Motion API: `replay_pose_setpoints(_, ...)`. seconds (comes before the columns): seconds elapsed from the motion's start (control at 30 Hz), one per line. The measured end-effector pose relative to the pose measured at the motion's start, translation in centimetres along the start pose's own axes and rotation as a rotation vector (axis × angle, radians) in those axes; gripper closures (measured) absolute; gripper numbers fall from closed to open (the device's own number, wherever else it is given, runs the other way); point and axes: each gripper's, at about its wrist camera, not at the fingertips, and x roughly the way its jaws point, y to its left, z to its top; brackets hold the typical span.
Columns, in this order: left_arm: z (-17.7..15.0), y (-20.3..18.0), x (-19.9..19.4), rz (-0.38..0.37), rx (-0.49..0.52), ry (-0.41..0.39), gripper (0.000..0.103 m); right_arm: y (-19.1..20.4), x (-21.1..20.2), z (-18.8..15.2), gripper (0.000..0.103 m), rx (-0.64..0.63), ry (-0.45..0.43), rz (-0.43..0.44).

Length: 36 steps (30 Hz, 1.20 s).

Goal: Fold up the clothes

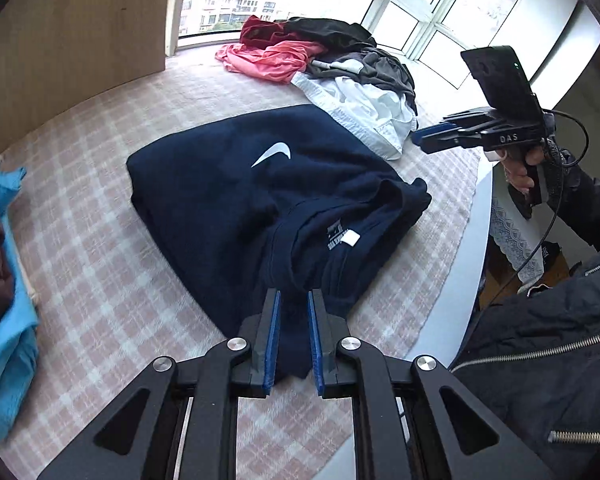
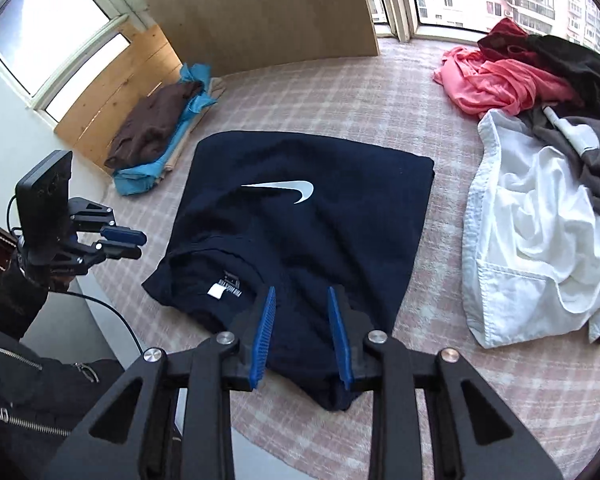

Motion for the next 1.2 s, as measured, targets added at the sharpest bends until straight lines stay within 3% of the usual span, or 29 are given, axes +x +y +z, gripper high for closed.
replay_pose_setpoints(0.13, -1.0, 1.1, 4.3, -0.002, -0.014, 0.116, 0.091, 0.5, 3.4, -2.2, 0.076, 0.016, 0.122, 0.06)
replay_pose_setpoints(0.23, -2.3, 1.2, 4.1, 0.032, -0.018, 0.17, 0.093, 1.6, 3.1, -5.1, 0.076, -0.073, 0.208, 0.007)
replay_pose_setpoints(0.37, -0.1, -1.8, 2.3, -0.003, 0.041, 0.096, 0.092, -1.0, -0.2, -3.7, 0.076, 0.086, 0.065, 0.052)
replay_pose_setpoints(0.43, 1.5, -3.5, 3.2, -0.052, 0.097, 0.083, 0.09, -1.7, -0.6, -1.8, 0.076, 0.108, 0.009, 0.017)
replay_pose_setpoints(0.6, 3.9, -4.8, 7.9, -0.12, 0.113, 0.128, 0.092, -1.2, 2.7, 2.6, 0.076, 0.072, 0.036, -0.017)
replay_pose_setpoints(0.73, 4.2, -3.9, 8.7, -0.129, 0.079, 0.171, 0.091, -1.4, 4.3, 6.0, 0.075, 0.008, 0.045, -0.144)
replay_pose_setpoints(0.8, 4.8, -2.4, 6.2, -0.085, 0.059, 0.106, 0.091, -2.7, 4.3, 7.2, 0.075, 0.014, 0.031, -0.226)
replay_pose_setpoints(0.9, 5.1, 2.2, 2.8, 0.021, -0.035, 0.028, 0.089, -6.2, 3.8, 8.2, 0.075, 0.143, 0.034, -0.155)
replay_pose_setpoints(1.0, 4.8, 8.0, 1.3, 0.104, -0.189, -0.005, 0.088, -8.0, 4.3, 9.1, 0.074, 0.172, 0.044, -0.161)
replay_pose_setpoints(1.13, 5.0, 13.1, 1.5, 0.065, -0.322, -0.012, 0.088, -9.9, 5.4, 9.9, 0.074, 0.244, 0.064, -0.092)
replay_pose_setpoints(1.2, 5.6, 13.9, 2.3, 0.051, -0.331, 0.004, 0.088, -10.2, 6.0, 10.2, 0.074, 0.242, 0.082, -0.098)
